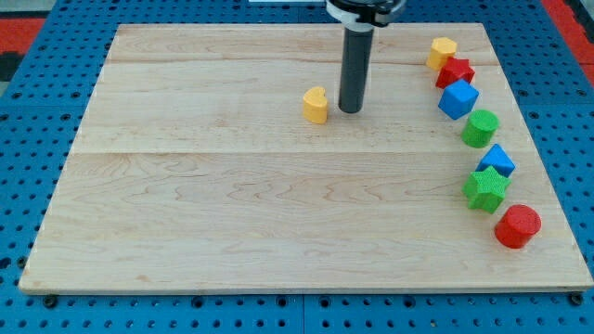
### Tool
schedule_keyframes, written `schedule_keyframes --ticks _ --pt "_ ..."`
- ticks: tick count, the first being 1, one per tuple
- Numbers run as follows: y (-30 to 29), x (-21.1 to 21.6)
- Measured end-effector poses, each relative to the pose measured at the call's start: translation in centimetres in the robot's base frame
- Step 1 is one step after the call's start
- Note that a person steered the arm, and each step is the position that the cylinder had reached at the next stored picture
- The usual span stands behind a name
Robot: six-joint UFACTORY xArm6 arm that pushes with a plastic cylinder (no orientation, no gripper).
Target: Adjust the blue cube at the top of the green circle
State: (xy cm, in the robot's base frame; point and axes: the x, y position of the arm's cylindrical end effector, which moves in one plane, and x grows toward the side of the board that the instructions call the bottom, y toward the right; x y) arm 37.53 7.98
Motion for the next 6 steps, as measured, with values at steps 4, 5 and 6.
schedule_keyframes --ticks 4,5,6 --pt "12.3 0.2" --pt "13.0 -0.6" --pt "11.5 -1.1"
